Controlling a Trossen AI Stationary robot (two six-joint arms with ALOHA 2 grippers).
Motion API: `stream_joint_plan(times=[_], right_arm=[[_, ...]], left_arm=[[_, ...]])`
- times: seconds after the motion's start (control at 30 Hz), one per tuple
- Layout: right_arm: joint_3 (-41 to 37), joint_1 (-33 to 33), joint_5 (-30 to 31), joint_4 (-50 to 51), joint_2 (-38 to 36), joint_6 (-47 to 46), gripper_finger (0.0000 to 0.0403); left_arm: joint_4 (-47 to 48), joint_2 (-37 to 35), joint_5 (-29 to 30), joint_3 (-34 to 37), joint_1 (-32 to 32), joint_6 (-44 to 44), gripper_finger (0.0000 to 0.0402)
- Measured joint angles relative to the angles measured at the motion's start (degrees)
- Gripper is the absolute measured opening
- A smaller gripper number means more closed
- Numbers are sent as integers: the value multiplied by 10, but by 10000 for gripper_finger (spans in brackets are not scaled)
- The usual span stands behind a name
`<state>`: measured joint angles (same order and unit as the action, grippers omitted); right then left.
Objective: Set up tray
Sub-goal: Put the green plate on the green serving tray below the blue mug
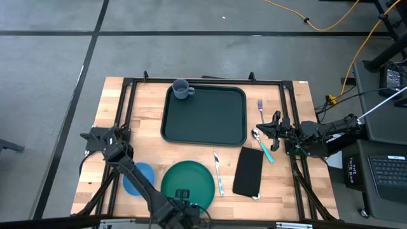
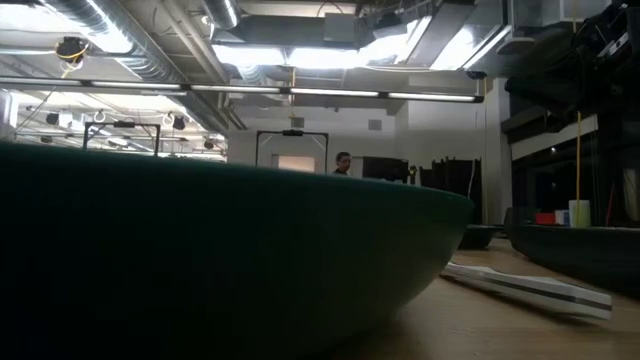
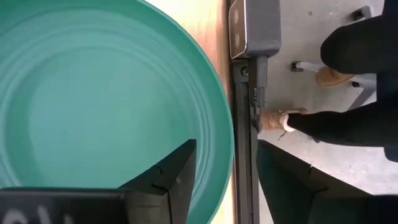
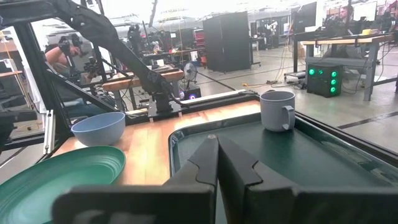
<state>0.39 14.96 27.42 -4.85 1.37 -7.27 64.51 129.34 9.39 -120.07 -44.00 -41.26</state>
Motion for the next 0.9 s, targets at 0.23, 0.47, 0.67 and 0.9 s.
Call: stream_joint_plan(times=[0.23, 0.47, 0.67, 0.9], right_arm=[[0, 0, 0, 0, 0, 0, 10], [0, 0, 0, 0, 0, 0, 10], [0, 0, 0, 0, 0, 0, 10], [0, 0, 0, 0, 0, 0, 10]], left_arm=[[-5, 22, -3, 3, -6, 0, 160], [-4, 45, -5, 4, -9, 8, 160], [-10, 51, -4, 3, -12, 10, 159], [-11, 64, -2, 3, -14, 6, 159]])
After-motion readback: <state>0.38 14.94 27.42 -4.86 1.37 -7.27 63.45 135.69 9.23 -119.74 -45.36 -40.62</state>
